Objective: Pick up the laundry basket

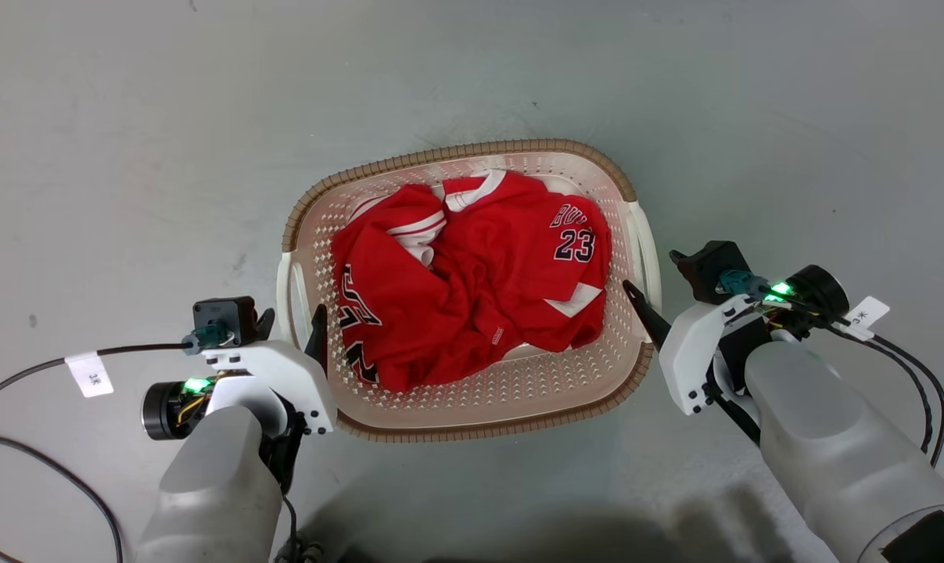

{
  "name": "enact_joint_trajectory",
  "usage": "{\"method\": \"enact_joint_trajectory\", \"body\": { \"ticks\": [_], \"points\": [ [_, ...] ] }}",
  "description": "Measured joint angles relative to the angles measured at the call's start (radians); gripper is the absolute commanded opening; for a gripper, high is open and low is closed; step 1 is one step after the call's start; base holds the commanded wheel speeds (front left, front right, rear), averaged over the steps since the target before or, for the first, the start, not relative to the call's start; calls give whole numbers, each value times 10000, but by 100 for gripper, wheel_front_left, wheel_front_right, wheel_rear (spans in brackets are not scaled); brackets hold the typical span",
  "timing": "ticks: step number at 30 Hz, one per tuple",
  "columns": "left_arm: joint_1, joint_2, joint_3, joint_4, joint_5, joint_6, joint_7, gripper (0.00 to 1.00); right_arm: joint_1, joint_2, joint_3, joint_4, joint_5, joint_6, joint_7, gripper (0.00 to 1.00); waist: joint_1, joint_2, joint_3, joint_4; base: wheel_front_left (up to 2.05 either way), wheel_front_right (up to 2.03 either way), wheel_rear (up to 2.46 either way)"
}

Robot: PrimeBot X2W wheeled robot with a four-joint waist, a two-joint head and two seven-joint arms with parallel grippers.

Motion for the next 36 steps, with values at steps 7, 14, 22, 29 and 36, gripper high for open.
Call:
{"method": "enact_joint_trajectory", "body": {
  "ticks": [7, 14, 22, 29, 36],
  "points": [
    [-152, -52, -416, 385, -247, 0, 0, 0, -216, 56, 642, 405, 537, 0, 40, 0, -1, 0, 87, 30, 0, 0, 0],
    [-248, -134, -869, 652, -602, -4, 2, 0, -383, 94, 1110, 617, 999, -2, 77, 0, -1, 0, 38, 40, 0, 0, 0],
    [-82, -228, -1647, 848, -1083, -2, 253, 0, -155, 144, 1662, 803, 1592, -21, 466, 0, -2, 0, -602, 14, 0, 0, 0],
    [267, -142, -2449, 869, -1768, 2, 1168, 0, 321, 196, 2201, 773, 2364, -23, 1106, 0, -2, 0, -1655, -168, 0, 0, 0],
    [527, 144, -3342, 704, -2456, 2, 2205, 0, 736, 182, 2857, 485, 3227, -33, 2056, 0, -2, 1, -2774, -500, 0, 0, 0]
  ]
}}
